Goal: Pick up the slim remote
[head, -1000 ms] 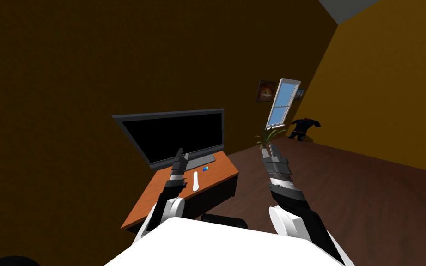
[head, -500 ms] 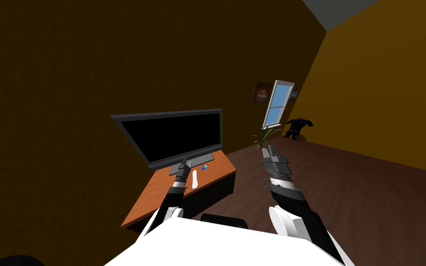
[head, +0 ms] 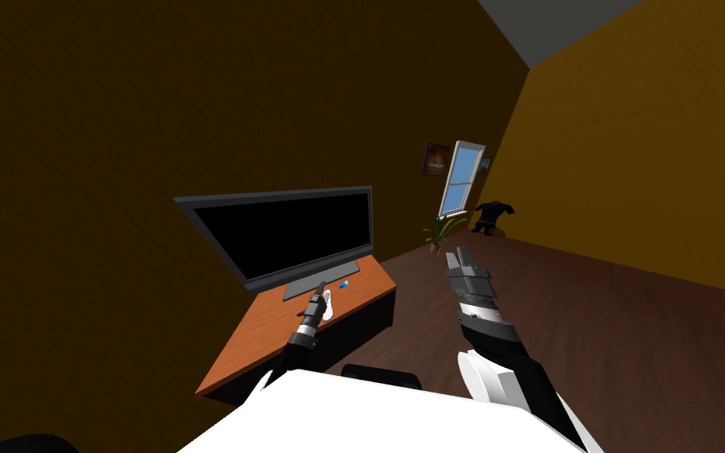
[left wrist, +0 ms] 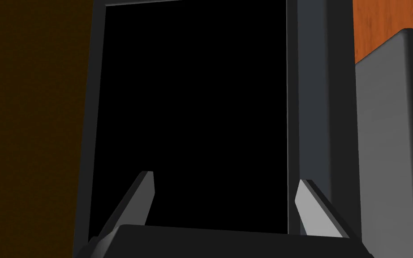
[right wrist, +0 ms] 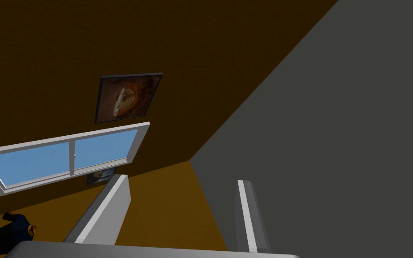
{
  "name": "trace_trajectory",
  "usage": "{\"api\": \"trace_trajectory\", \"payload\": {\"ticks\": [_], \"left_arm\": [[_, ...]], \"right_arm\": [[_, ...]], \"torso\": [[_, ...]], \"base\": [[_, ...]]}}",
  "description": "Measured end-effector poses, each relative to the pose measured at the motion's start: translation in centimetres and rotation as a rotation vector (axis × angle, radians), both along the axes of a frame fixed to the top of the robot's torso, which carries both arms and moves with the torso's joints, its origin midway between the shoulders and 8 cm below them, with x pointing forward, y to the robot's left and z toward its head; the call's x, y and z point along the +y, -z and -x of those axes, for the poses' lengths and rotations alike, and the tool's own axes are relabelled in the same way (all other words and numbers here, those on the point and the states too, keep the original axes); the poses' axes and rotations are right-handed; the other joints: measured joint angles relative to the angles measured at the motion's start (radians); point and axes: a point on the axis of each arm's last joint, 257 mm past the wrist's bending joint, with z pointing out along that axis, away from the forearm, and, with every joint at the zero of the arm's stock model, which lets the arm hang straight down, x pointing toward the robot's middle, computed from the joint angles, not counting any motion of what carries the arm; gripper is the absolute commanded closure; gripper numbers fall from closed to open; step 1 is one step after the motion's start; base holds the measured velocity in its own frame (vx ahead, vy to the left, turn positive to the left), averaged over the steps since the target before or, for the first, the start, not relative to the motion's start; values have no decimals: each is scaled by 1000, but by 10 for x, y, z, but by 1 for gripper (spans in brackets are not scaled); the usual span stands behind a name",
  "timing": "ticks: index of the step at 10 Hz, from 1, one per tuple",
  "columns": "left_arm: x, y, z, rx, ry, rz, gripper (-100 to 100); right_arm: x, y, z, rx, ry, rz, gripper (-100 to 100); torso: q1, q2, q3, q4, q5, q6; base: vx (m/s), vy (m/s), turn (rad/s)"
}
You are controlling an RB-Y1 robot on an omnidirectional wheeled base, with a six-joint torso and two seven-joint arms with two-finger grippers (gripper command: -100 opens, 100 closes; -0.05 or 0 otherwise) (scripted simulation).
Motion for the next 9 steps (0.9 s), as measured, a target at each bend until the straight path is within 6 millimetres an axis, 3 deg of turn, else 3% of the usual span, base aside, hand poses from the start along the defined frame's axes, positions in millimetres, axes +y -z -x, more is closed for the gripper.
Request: {"api": "trace_trajectory", "payload": {"ticks": [3,5,9], "left_arm": [[6,44,15,100,16,-8,-100],[12,77,36,175,29,-17,-100],[18,121,53,288,48,-34,-100]], "right_arm": [[0,0,0,0,0,0,0],[0,0,0,0,0,0,0],[0,0,0,0,0,0,0]], "torso": [[0,-1,-1,0,0,0],[0,-1,-1,0,0,0],[0,-2,-1,0,0,0]], "base": [[-15,-24,-103],[-10,-30,-90],[-2,-20,-85]]}}
